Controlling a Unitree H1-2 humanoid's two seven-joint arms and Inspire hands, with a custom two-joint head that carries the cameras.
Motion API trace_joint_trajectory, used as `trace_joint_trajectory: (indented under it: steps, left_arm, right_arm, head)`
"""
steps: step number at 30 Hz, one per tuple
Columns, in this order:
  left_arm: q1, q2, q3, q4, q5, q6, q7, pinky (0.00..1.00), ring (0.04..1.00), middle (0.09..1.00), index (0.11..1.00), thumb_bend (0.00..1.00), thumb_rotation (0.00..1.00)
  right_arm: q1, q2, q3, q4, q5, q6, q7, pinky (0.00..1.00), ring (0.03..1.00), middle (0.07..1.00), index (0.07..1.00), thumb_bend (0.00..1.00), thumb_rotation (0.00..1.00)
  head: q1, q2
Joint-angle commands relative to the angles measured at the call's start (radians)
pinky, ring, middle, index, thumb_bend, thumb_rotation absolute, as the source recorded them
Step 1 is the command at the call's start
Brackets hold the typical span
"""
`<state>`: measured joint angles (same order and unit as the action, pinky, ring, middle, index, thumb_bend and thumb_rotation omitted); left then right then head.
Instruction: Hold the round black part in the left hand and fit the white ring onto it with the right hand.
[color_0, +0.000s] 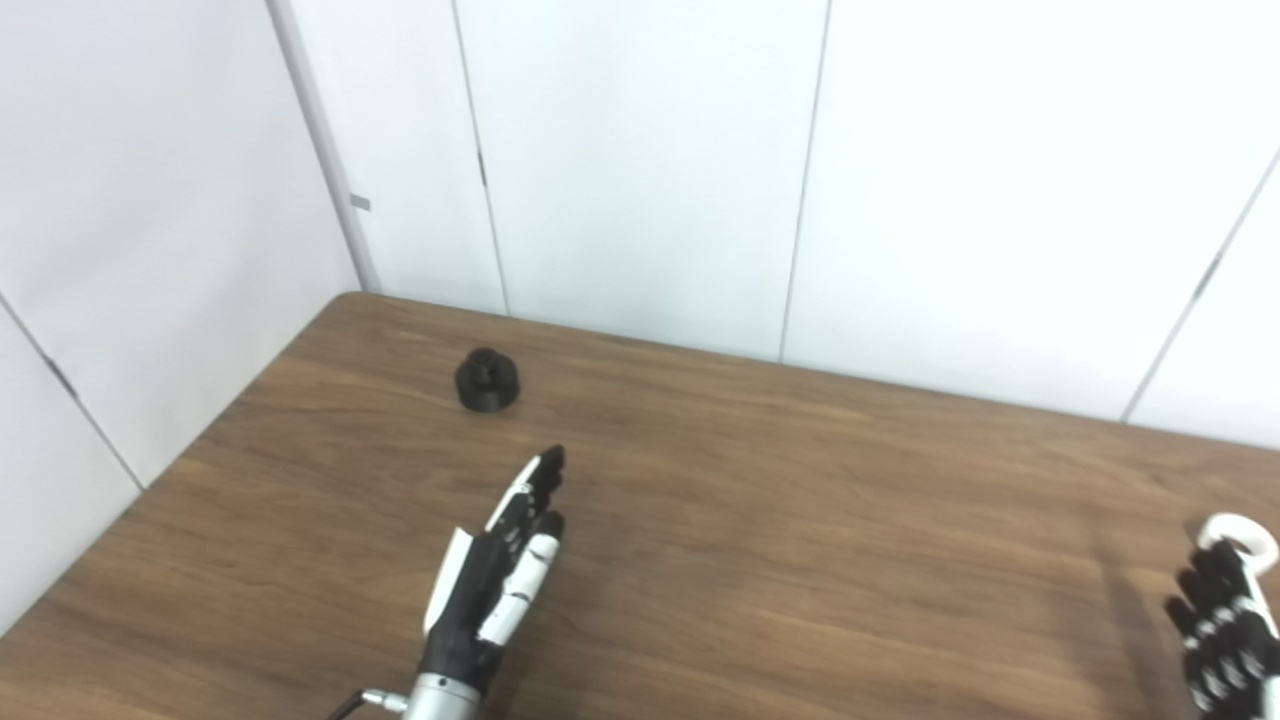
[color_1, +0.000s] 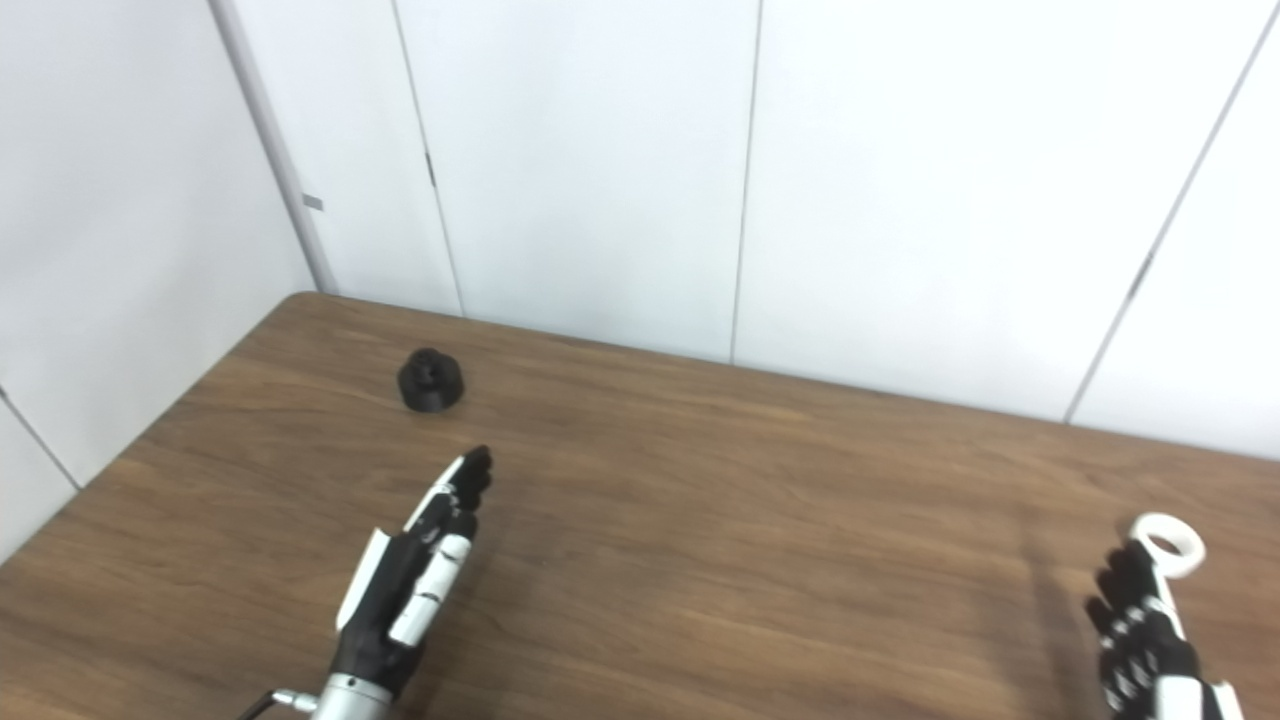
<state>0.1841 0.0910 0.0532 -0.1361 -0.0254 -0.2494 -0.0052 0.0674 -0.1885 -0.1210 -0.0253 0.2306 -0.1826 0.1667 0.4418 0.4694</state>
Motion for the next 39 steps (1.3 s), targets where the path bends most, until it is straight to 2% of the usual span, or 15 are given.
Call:
trace_joint_trajectory:
  steps: [1,9,12,14,19,22,26,29,33,35,39]
  left_arm:
    - [0.04,-0.07,-0.029,0.097,-0.004,-0.003,0.013,1.0,0.972,0.966,0.962,0.41,0.79]
    - [0.044,-0.066,-0.027,0.088,-0.004,0.009,0.012,1.0,0.977,0.973,0.968,0.42,0.81]
    - [0.05,-0.061,-0.029,0.076,0.01,0.009,0.014,1.0,0.984,0.977,0.97,0.45,0.74]
    - [0.059,-0.061,-0.028,0.059,0.044,0.008,0.027,1.0,0.983,0.972,0.967,0.47,0.65]
    - [0.078,-0.06,-0.019,-0.028,0.123,0.068,0.066,0.96,0.97,0.965,0.959,0.56,0.47]
    - [0.076,-0.041,-0.001,-0.102,0.188,0.139,0.085,0.96,0.961,0.955,0.95,0.59,0.41]
    - [0.065,-0.02,0.026,-0.191,0.203,0.236,0.091,0.93,0.948,0.948,0.938,0.62,0.28]
    - [0.046,0.005,0.046,-0.258,0.239,0.319,0.083,0.94,0.947,0.942,0.933,0.65,0.25]
    - [-0.001,0.057,0.066,-0.345,0.35,0.453,0.065,0.95,0.94,0.928,0.92,0.7,0.25]
    - [-0.028,0.089,0.07,-0.366,0.415,0.519,0.049,0.93,0.933,0.922,0.916,0.74,0.31]
    - [-0.076,0.142,0.072,-0.383,0.517,0.614,0.023,0.88,0.904,0.903,0.903,0.79,0.36]
  right_arm:
    - [0.065,0.018,-0.003,0.128,-0.004,-0.026,-0.001,1.0,0.987,0.989,0.989,0.56,1.0]
    - [0.068,0.024,-0.004,0.117,0.004,-0.022,-0.001,1.0,0.979,0.982,0.987,0.54,1.0]
    - [0.072,0.026,-0.004,0.106,0.0,-0.018,-0.005,1.0,0.974,0.979,0.985,0.53,1.0]
    - [0.076,0.018,0.0,0.105,0.009,-0.03,0.012,1.0,0.981,0.987,0.992,0.52,1.0]
    - [0.088,0.009,-0.003,0.091,0.016,-0.027,0.021,1.0,1.0,1.0,1.0,0.52,1.0]
    - [0.097,0.011,-0.006,0.074,0.013,-0.013,0.016,1.0,0.997,1.0,0.998,0.51,1.0]
    - [0.108,0.008,-0.001,0.061,0.011,-0.011,0.021,1.0,1.0,1.0,1.0,0.51,1.0]
    - [0.113,0.009,0.002,0.059,0.003,-0.015,0.019,1.0,1.0,1.0,1.0,0.53,1.0]
    - [0.111,0.015,0.001,0.065,0.003,-0.021,0.016,1.0,1.0,1.0,1.0,0.53,1.0]
    - [0.109,0.015,0.001,0.069,0.004,-0.023,0.018,1.0,1.0,1.0,1.0,0.55,1.0]
    - [0.108,0.018,0.001,0.072,-0.001,-0.024,0.013,1.0,1.0,1.0,0.999,0.54,1.0]
  head:
    - [-0.003,-0.002]
    - [-0.031,0.008]
    - [-0.043,0.012]
    - [-0.047,0.019]
    - [-0.051,0.026]
    - [-0.049,0.029]
    - [-0.047,0.031]
    - [-0.047,0.03]
    - [-0.046,0.029]
    - [-0.047,0.029]
    - [-0.049,0.028]
